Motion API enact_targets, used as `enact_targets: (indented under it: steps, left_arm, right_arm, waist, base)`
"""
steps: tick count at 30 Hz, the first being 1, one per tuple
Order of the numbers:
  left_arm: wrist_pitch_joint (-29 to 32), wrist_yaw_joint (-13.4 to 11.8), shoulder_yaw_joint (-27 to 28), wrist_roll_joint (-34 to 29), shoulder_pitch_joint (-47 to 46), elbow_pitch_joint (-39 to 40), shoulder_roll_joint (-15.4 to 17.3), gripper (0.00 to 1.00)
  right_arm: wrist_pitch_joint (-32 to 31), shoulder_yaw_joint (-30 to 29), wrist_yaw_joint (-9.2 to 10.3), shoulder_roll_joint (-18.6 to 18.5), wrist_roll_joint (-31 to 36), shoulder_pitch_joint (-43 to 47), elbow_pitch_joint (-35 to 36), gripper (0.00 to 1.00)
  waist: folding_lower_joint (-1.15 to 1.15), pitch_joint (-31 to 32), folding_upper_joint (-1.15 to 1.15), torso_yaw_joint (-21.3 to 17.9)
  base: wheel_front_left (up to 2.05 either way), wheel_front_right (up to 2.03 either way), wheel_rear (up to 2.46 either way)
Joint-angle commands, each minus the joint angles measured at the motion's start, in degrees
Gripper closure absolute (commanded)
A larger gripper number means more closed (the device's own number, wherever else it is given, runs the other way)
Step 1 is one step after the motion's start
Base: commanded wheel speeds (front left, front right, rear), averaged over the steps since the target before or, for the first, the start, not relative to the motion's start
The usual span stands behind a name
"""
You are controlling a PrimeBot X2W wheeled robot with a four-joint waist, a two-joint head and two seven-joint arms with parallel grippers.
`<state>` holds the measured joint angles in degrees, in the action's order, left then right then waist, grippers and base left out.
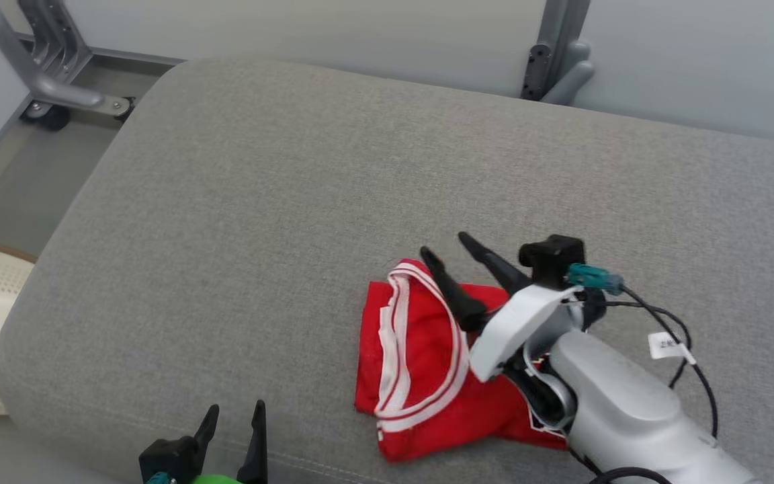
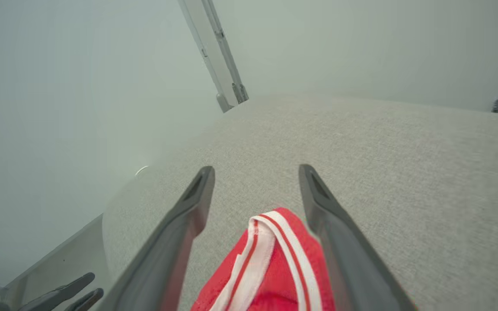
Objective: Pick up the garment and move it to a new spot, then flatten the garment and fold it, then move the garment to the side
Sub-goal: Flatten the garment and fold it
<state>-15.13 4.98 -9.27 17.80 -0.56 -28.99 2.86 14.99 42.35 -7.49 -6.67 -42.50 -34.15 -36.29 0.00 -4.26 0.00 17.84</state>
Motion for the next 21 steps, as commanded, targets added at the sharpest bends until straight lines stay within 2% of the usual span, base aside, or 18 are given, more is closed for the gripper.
enact_targets:
  steps: [1,4,10,16,21]
  left_arm:
    - [0.0,-0.1,0.3,-0.4,0.3,0.3,0.1,0.0]
    - [0.0,-0.1,1.0,-0.4,0.8,0.4,0.1,0.0]
    - [0.0,0.2,1.6,-0.8,1.4,0.6,0.1,0.0]
    - [0.0,0.4,2.3,-1.7,2.0,1.1,0.1,0.0]
    - [0.0,0.5,2.6,-2.2,1.9,1.7,0.1,0.0]
  right_arm:
    - [0.2,-1.5,0.02,-0.8,0.6,2.4,1.1,0.0]
    - [0.2,-6.3,0.02,-2.7,1.9,6.4,4.1,0.0]
    - [0.2,-11.0,0.02,-5.4,4.4,14.2,6.1,0.0]
    - [0.2,-14.6,0.02,-6.0,5.3,20.0,4.5,0.0]
    - [0.2,-16.0,0.02,-5.4,5.3,20.8,3.3,0.0]
  waist:
    - [0.0,1.6,0.0,-2.9]
    - [0.0,2.2,0.0,-4.7]
    - [0.0,3.2,0.0,-6.5]
    - [0.0,3.5,0.0,-6.8]
    - [0.0,2.8,0.0,-6.6]
  base:
    - [0.0,0.0,0.0]
    - [0.0,0.0,0.0]
    - [0.0,0.0,0.0]
    - [0.0,0.0,0.0]
    - [0.0,0.0,0.0]
